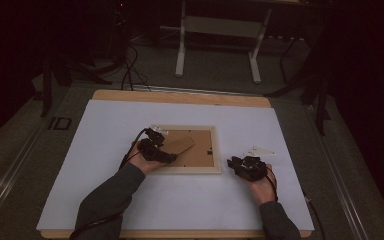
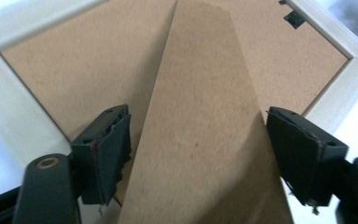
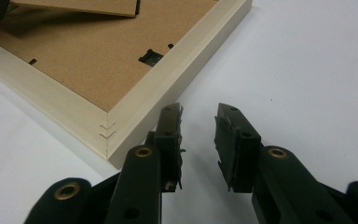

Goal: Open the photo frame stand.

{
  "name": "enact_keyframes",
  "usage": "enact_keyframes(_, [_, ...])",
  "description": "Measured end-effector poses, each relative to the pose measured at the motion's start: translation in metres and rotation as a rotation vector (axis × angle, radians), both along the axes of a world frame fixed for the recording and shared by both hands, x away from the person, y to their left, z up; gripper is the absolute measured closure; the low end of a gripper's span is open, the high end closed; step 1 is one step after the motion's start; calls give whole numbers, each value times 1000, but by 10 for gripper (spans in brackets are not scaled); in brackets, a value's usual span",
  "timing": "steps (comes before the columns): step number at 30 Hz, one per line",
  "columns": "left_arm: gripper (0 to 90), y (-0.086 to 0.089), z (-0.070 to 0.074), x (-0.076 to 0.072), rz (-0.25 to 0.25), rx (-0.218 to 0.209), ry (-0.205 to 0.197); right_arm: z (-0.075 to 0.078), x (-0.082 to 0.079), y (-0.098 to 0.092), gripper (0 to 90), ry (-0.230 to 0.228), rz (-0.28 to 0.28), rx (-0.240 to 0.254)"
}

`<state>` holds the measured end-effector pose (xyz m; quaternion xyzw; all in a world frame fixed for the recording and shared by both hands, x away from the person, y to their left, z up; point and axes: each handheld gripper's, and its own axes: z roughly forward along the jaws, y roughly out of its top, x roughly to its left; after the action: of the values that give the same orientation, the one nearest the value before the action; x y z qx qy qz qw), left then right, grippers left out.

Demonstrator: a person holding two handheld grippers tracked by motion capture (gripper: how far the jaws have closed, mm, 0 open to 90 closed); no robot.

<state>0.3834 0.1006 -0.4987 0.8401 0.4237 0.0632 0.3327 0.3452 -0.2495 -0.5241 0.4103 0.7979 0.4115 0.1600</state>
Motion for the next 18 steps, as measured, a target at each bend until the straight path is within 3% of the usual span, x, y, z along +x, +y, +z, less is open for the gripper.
enact_keyframes(4, [264,-9,1,1,-21,67,-24,0,0,0,702,2,-2,0])
enact_keyframes(13, [295,-15,1,11,-35,95,12,-1,0,1,702,6,3,0])
enact_keyframes(18, [318,-15,3,10,-45,93,4,-1,0,1,702,2,3,4])
